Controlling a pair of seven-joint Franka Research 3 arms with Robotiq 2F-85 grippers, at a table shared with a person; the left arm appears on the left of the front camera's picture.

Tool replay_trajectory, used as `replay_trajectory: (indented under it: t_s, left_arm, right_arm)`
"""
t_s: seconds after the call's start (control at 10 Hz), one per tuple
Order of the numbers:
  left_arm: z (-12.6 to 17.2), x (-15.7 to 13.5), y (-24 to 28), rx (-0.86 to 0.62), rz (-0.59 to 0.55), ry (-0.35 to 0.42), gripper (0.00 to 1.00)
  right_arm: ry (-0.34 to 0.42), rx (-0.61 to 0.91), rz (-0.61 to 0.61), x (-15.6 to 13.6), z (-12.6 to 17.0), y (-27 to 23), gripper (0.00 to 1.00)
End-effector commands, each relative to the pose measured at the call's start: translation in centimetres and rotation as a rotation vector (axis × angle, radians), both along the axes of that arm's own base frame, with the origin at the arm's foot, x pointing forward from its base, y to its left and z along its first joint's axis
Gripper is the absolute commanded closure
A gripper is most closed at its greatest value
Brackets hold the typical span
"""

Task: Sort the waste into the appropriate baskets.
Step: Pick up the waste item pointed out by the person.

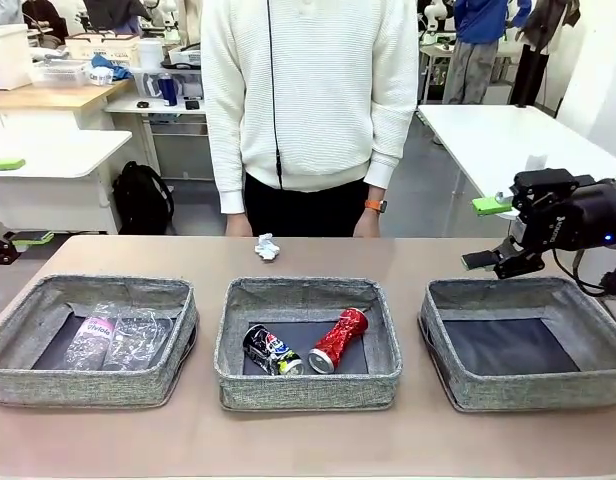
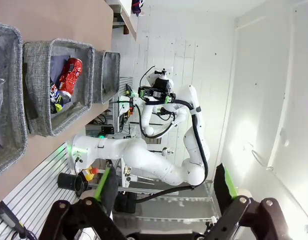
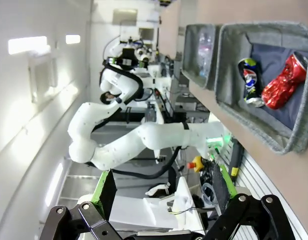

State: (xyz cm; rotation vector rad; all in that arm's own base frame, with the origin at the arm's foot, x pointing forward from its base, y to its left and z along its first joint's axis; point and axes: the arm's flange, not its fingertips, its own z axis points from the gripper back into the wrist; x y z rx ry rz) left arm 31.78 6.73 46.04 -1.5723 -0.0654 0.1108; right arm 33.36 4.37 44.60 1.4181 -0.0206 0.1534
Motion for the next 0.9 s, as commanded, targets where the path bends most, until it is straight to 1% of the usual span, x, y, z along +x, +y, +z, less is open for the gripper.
replay_trajectory:
  t_s: [0.0,0.8]
  left_arm:
    - [0.20,-0.35,0.05,-0.004,-0.011,-0.004,0.00]
    - [0.20,-0.35,0.05,-0.004,-0.011,-0.004,0.00]
  right_arm:
    - [-0.009,0.013,0.004,-0.08,0.27,0.03,0.00]
    - [-0.009,0.013,0.004,-0.08,0.27,0.03,0.00]
